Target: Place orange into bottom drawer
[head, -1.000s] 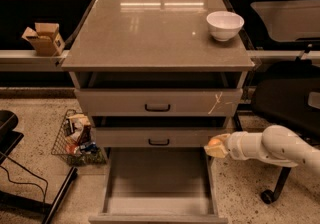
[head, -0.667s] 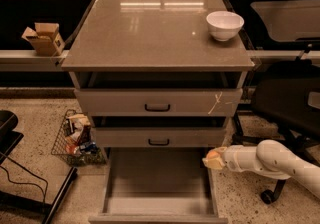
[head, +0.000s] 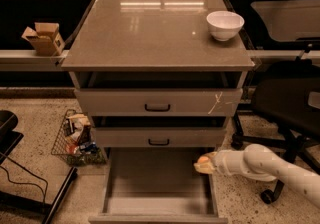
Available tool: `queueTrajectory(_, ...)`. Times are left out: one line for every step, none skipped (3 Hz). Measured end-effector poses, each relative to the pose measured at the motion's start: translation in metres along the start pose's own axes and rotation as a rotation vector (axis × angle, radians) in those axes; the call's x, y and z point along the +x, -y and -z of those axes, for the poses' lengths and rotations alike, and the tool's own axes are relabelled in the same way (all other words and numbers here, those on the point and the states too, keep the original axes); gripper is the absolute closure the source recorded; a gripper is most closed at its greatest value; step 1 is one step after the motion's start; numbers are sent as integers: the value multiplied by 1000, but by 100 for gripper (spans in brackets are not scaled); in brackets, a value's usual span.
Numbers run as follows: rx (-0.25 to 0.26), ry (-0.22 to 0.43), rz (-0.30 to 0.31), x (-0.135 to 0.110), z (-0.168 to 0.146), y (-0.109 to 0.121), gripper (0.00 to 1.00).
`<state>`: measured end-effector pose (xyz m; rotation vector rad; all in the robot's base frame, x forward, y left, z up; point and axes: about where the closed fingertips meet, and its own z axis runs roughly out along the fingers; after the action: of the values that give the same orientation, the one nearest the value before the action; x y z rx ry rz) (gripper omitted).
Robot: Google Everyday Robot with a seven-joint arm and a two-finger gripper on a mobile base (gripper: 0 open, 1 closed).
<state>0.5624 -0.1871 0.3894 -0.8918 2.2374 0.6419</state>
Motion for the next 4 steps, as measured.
queueTrajectory(-80,-27,21,50,-101,-16,100)
queueTrajectory(-135,-46,44,83,-165,-30,100)
queueTrajectory(-142,-77,70,113,-212,-38,100)
queueTrajectory(-138,-99,67,140,-252,-36,100)
